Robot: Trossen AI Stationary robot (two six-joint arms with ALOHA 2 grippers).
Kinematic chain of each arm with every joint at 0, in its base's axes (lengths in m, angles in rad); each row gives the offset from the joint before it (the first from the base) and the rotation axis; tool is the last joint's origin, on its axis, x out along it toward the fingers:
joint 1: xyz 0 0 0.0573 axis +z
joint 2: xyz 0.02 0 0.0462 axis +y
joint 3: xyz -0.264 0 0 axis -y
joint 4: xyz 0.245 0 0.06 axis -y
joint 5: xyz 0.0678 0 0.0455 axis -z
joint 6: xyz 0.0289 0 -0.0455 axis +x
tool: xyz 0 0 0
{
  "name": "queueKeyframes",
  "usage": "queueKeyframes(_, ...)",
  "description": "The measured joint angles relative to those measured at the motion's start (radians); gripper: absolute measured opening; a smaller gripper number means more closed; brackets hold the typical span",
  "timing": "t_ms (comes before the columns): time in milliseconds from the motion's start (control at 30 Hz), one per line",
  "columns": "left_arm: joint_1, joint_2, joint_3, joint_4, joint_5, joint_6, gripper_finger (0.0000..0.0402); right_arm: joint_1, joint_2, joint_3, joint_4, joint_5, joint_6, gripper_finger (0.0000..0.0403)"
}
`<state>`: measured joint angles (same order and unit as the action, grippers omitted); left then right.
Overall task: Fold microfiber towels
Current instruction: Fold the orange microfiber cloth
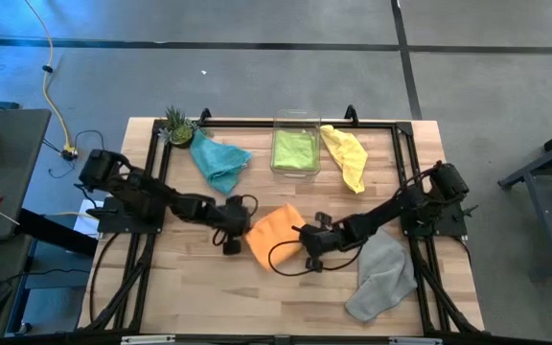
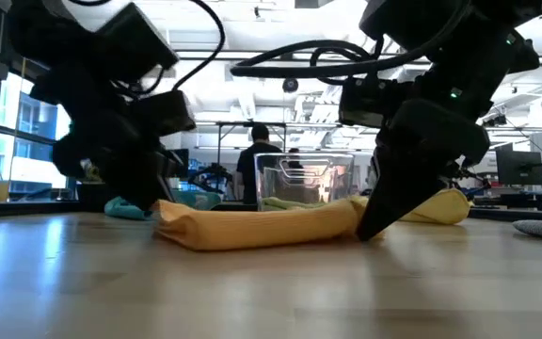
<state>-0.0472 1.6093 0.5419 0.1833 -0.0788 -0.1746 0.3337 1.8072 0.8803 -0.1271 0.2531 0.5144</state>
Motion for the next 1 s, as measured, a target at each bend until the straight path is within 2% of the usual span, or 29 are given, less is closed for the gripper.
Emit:
queueKeyframes(167,-0.086,0.004,0.000,0.050,-0.035,-0.040,0.0000,-0.025,-0.014,-0.001,-0.027,-0.002,-0.068,0.0027)
queueKeyframes(433,-0.145,0.057,0.000,0.162,-0.061,-0.115,0.0000,-0.057,-0.176,-0.006,-0.320,0.042,-0.092,0.0027)
queueKeyframes(567,-0.157,0.097,0.000,0.232,-0.061,-0.130,0.0000,-0.060,-0.226,-0.006,-0.325,-0.038,-0.089,0.0027)
queueKeyframes(833,-0.165,0.173,0.058,0.285,-0.033,-0.124,0.0000,-0.052,-0.133,-0.006,-0.253,-0.094,-0.104,0.0027)
queueKeyframes(1000,-0.185,0.181,0.109,0.288,-0.004,-0.086,0.0000,-0.062,-0.081,-0.006,-0.219,-0.033,-0.107,0.0027)
